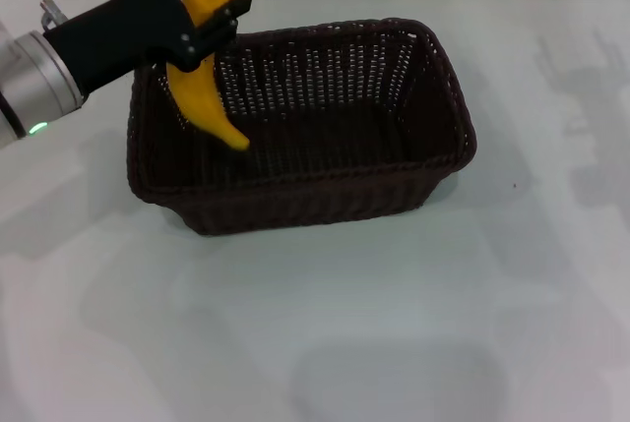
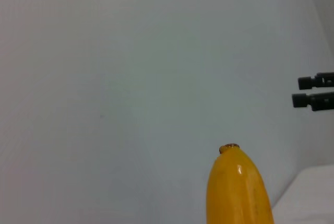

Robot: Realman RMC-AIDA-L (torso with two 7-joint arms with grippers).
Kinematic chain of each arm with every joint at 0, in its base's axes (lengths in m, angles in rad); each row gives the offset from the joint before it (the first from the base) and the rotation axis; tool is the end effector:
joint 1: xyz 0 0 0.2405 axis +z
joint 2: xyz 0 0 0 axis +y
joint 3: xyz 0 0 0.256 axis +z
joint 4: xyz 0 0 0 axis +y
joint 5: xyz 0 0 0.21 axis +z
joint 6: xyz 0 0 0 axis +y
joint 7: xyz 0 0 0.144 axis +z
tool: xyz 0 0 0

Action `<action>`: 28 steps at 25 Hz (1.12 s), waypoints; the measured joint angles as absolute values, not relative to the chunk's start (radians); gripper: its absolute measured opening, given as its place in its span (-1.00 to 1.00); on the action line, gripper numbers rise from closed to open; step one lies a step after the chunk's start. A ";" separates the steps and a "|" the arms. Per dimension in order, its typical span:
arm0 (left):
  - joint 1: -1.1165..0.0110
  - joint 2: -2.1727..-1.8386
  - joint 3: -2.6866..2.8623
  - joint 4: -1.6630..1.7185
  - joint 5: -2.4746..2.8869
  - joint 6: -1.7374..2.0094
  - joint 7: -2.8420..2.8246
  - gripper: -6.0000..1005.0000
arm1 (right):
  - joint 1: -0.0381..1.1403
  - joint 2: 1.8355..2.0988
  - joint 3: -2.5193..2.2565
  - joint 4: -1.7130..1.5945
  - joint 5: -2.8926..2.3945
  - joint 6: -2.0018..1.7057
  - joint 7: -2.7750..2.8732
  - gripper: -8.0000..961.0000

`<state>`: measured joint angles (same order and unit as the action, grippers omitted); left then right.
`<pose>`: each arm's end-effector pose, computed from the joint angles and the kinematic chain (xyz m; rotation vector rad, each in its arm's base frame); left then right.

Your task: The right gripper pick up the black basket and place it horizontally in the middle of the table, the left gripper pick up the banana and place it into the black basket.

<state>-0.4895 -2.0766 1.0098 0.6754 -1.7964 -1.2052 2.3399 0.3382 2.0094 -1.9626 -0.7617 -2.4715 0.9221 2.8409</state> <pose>-0.2285 0.3801 0.0166 -2.2721 0.0155 -0.7315 0.2424 0.3787 0.0331 -1.4810 0.2282 0.7010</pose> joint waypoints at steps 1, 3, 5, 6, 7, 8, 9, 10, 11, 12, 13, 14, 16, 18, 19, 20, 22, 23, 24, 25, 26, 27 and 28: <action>-0.488 -2.078 1.010 0.674 -1.813 -1.205 2.342 0.00 | 0.338 2.009 -1.964 -0.762 -2.471 0.923 2.841 0.59; -0.485 -2.079 1.010 0.671 -1.842 -1.204 2.343 0.00 | 0.336 2.009 -1.968 -0.762 -2.470 0.924 2.841 0.59; -0.483 -2.079 1.010 0.670 -1.861 -1.201 2.331 0.00 | 0.334 2.009 -1.969 -0.764 -2.470 0.925 2.841 0.59; -0.483 -2.078 1.010 0.670 -1.864 -1.199 2.320 0.00 | 0.333 2.009 -1.969 -0.765 -2.470 0.925 2.841 0.59; -0.485 -2.078 1.010 0.670 -1.866 -1.198 2.305 0.00 | 0.333 2.009 -1.969 -0.765 -2.470 0.926 2.841 0.59; -0.486 -2.077 1.009 0.669 -1.867 -1.197 2.292 0.00 | 0.333 2.009 -1.969 -0.765 -2.470 0.926 2.841 0.59; -0.487 -2.076 1.007 0.669 -1.867 -1.196 2.282 0.00 | 0.333 2.009 -1.969 -0.765 -2.470 0.926 2.841 0.59; -0.488 -2.076 1.004 0.668 -1.868 -1.192 2.272 0.00 | 0.333 2.009 -1.969 -0.765 -2.470 0.926 2.841 0.59; -0.489 -2.076 1.002 0.668 -1.868 -1.189 2.269 0.00 | 0.333 2.009 -1.969 -0.766 -2.470 0.926 2.841 0.59; -0.489 -2.077 1.002 0.668 -1.869 -1.183 2.264 0.00 | 0.333 2.009 -1.969 -0.766 -2.470 0.926 2.841 0.59; -0.489 -2.077 1.001 0.668 -1.870 -1.174 2.257 0.00 | 0.333 2.009 -1.969 -0.766 -2.470 0.926 2.841 0.59; -0.489 -2.077 1.001 0.669 -1.871 -1.168 2.245 0.00 | 0.333 2.009 -1.968 -0.766 -2.470 0.925 2.841 0.59; -0.490 -2.076 1.001 0.673 -1.871 -1.157 2.205 0.09 | 0.333 2.009 -1.968 -0.766 -2.470 0.925 2.841 0.59; -0.491 -2.075 1.001 0.675 -1.871 -1.153 2.187 0.27 | 0.333 2.009 -1.968 -0.771 -2.470 0.922 2.841 0.57; -0.494 -2.072 1.001 0.678 -1.869 -1.146 2.163 0.37 | 0.333 2.009 -1.968 -0.774 -2.470 0.919 2.841 0.55; -0.493 -2.072 1.001 0.679 -1.869 -1.145 2.166 0.46 | 0.332 2.009 -1.968 -0.776 -2.470 0.916 2.841 0.53; -0.492 -2.073 1.000 0.679 -1.869 -1.141 2.173 0.56 | 0.332 2.009 -1.966 -0.777 -2.470 0.913 2.841 0.49; -0.491 -2.074 0.999 0.679 -1.870 -1.138 2.176 0.61 | 0.332 2.009 -1.964 -0.777 -2.470 0.911 2.841 0.49; -0.489 -2.074 0.999 0.680 -1.871 -1.132 2.179 0.67 | 0.332 2.009 -1.962 -0.778 -2.470 0.908 2.841 0.49; -0.487 -2.075 0.999 0.682 -1.873 -1.125 2.180 0.72 | 0.331 2.009 -1.960 -0.778 -2.470 0.905 2.841 0.50; -0.484 -2.076 0.998 0.685 -1.877 -1.121 2.180 0.77 | 0.331 2.009 -1.959 -0.778 -2.470 0.904 2.841 0.50; -0.477 -2.077 0.998 0.691 -1.886 -1.114 2.180 0.77 | 0.330 2.009 -1.957 -0.778 -2.470 0.903 2.841 0.50; -0.466 -2.078 0.998 0.699 -1.902 -1.106 2.181 0.77 | 0.330 2.009 -1.955 -0.778 -2.470 0.903 2.841 0.50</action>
<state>-0.4665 -2.0777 0.9979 0.6987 -1.9022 -1.1062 2.1805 0.3299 2.0087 -1.9554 -0.7778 -2.4697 0.9027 2.8409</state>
